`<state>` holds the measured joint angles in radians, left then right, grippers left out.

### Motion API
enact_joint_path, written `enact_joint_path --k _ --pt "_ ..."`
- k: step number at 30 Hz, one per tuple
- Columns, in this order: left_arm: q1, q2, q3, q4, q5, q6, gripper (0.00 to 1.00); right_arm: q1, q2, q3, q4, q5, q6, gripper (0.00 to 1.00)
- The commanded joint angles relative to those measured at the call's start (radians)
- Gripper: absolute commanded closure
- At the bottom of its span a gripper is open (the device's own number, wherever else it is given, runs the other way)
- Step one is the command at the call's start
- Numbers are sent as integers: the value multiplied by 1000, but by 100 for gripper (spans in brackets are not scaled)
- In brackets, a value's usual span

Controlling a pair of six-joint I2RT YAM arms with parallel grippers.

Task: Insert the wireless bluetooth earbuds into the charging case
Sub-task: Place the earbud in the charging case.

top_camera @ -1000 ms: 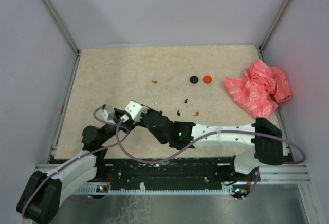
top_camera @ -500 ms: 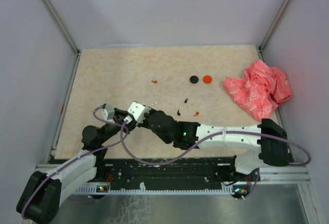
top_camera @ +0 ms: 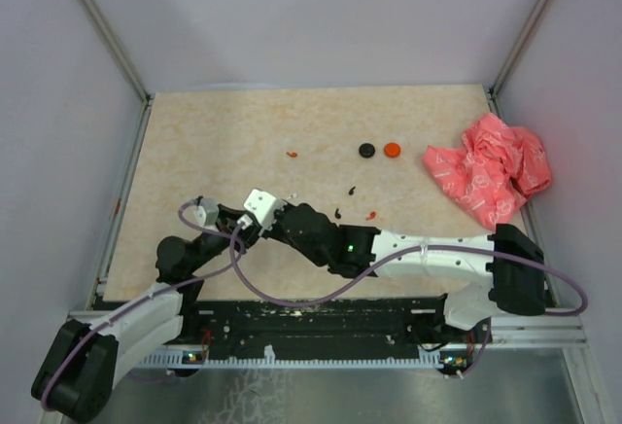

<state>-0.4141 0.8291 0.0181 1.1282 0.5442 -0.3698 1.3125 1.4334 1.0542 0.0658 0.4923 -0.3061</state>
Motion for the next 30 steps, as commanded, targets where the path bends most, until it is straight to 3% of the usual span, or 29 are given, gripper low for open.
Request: enact_joint_path --k 1,19,30 --pt "5 -1 -11 118 -6 2 100 -20 -39 31 -23 -94 77 92" --pt "5 19 -29 143 1 68 100 -63 -5 97 -106 -83 226 84" --pt "5 29 -53 170 8 151 100 -64 66 215 -241 17 433 83"
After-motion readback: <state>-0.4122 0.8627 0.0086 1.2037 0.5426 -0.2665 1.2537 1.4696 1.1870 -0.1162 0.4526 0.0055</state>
